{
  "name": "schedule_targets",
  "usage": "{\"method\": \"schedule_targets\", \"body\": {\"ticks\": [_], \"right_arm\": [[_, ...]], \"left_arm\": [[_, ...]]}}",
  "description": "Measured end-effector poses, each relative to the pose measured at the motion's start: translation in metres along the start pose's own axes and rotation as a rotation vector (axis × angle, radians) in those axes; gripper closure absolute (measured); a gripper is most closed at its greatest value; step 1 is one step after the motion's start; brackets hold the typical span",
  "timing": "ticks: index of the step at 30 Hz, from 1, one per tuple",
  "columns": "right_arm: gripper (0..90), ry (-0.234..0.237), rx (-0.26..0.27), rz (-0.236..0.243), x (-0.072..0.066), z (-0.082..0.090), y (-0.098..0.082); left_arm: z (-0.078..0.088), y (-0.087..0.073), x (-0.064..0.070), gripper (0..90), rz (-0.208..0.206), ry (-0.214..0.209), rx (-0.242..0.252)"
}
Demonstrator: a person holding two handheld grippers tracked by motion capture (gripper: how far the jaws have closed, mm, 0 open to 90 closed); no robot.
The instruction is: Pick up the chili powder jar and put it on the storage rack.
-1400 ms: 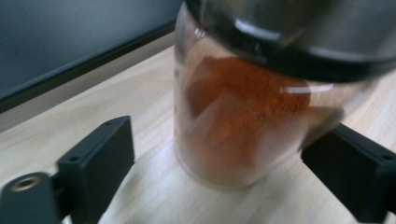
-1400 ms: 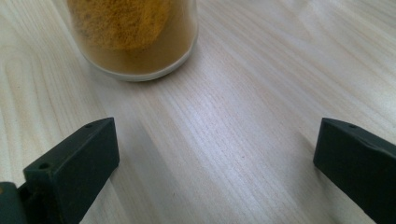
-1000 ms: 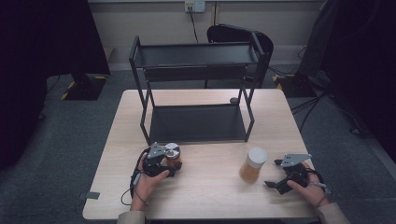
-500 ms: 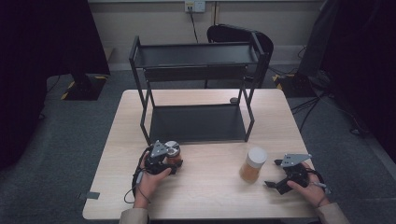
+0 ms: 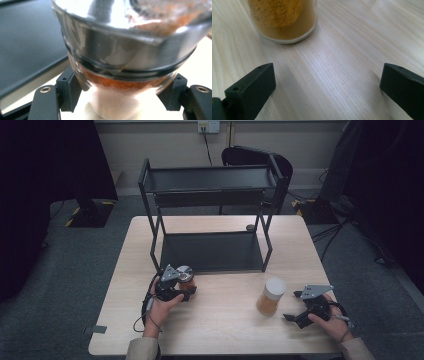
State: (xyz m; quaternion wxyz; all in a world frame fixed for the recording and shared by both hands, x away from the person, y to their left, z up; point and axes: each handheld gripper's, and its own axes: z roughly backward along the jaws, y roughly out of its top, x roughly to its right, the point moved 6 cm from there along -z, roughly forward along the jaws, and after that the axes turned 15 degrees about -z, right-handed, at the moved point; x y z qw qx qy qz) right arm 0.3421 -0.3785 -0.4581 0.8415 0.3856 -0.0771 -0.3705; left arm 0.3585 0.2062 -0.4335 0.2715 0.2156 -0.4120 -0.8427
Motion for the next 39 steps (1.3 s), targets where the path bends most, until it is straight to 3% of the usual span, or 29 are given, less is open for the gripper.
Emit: {"method": "schedule_targets", "body": {"ticks": [10, 14, 23, 39], "right_arm": [[0.0, 0.000, 0.000, 0.000, 0.000, 0.000, 0.000], [0.0, -0.001, 0.000, 0.000, 0.000, 0.000, 0.000], [0.0, -0.001, 0.000, 0.000, 0.000, 0.000, 0.000], [0.0, -0.001, 0.000, 0.000, 0.000, 0.000, 0.000]], "left_arm": [[0.006, 0.029, -0.010, 30.3, -0.003, -0.012, 0.007], [0.009, 0.039, -0.012, 30.3, -0.016, 0.002, 0.004], [0.014, 0.056, -0.019, 30.3, 0.000, 0.006, 0.004], [0.025, 0.087, -0.032, 30.3, -0.010, 0.022, 0.015]]}}
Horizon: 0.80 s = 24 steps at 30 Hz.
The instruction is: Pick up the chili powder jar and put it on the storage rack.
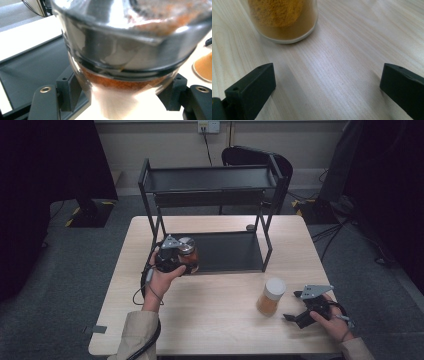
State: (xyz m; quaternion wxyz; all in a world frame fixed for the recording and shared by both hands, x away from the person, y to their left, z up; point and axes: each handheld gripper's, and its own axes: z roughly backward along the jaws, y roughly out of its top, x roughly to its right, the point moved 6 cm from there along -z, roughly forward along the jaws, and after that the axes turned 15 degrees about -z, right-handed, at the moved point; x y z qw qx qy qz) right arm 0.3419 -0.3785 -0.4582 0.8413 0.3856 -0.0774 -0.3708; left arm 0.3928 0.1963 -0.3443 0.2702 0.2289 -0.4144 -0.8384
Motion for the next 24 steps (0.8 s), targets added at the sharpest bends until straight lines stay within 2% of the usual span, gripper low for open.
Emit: {"method": "schedule_targets", "body": {"ticks": [24], "right_arm": [[0.0, 0.000, 0.000, 0.000, 0.000, 0.000, 0.000]], "left_arm": [[0.018, 0.047, -0.018, 30.4, -0.017, 0.013, 0.011]]}}
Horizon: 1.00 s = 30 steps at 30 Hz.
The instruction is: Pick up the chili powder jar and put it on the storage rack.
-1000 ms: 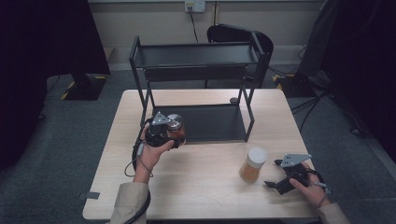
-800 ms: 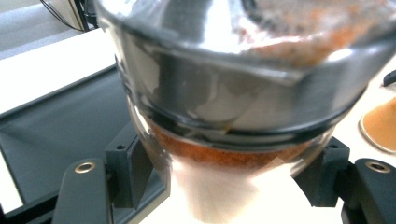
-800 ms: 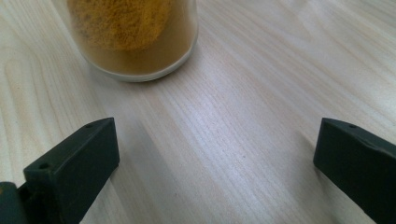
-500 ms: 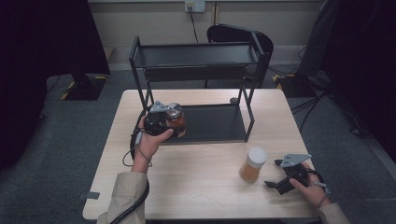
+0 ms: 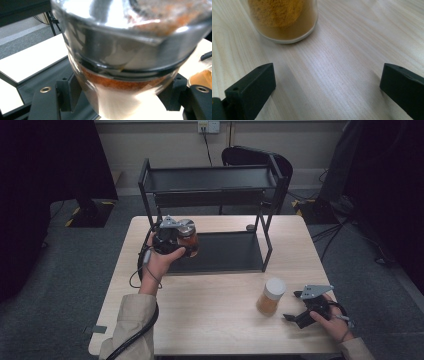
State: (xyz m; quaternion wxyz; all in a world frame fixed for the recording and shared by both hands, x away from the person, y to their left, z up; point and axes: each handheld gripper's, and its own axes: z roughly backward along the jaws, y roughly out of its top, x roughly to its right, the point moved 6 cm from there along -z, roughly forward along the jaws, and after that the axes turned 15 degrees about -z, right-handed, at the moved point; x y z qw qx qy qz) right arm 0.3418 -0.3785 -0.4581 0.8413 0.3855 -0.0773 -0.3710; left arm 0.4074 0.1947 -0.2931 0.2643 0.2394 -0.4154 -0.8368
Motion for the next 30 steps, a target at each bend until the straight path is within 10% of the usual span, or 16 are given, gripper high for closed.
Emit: {"method": "schedule_targets", "body": {"ticks": [30], "right_arm": [[0.0, 0.000, 0.001, 0.000, 0.000, 0.000, 0.000]], "left_arm": [[0.028, 0.064, -0.019, 30.3, -0.037, 0.002, 0.015]]}}
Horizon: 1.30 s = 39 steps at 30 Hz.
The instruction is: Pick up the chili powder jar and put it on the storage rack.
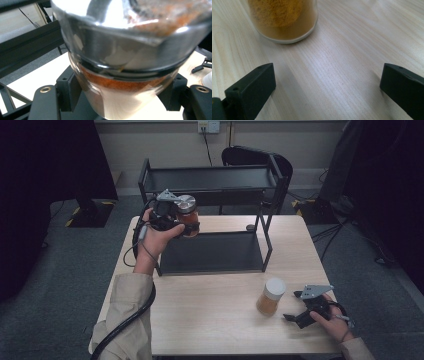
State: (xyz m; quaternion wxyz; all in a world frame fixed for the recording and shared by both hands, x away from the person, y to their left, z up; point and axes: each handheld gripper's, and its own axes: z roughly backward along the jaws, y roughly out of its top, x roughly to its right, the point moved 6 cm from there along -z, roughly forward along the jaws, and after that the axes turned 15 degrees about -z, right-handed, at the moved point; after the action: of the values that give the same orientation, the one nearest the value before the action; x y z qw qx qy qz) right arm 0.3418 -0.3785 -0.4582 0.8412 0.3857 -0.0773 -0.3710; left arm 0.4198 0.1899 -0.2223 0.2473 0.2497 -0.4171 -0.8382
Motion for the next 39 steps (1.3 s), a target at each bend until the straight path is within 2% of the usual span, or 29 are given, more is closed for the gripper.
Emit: {"method": "schedule_targets", "body": {"ticks": [6, 14, 26, 39], "right_arm": [[0.0, 0.000, 0.000, 0.000, 0.000, 0.000, 0.000], [0.0, 0.000, -0.001, 0.000, 0.000, 0.000, 0.000], [0.0, 0.000, -0.001, 0.000, 0.000, 0.000, 0.000], [0.0, 0.000, 0.000, 0.000, 0.000, 0.000, 0.000]], "left_arm": [[0.004, 0.010, -0.005, 30.4, 0.006, -0.013, 0.006], [0.010, 0.024, -0.009, 30.4, 0.017, -0.007, -0.005], [0.014, 0.045, -0.013, 30.4, 0.012, -0.009, -0.014], [0.016, 0.060, -0.023, 30.4, 0.041, -0.001, -0.012]]}}
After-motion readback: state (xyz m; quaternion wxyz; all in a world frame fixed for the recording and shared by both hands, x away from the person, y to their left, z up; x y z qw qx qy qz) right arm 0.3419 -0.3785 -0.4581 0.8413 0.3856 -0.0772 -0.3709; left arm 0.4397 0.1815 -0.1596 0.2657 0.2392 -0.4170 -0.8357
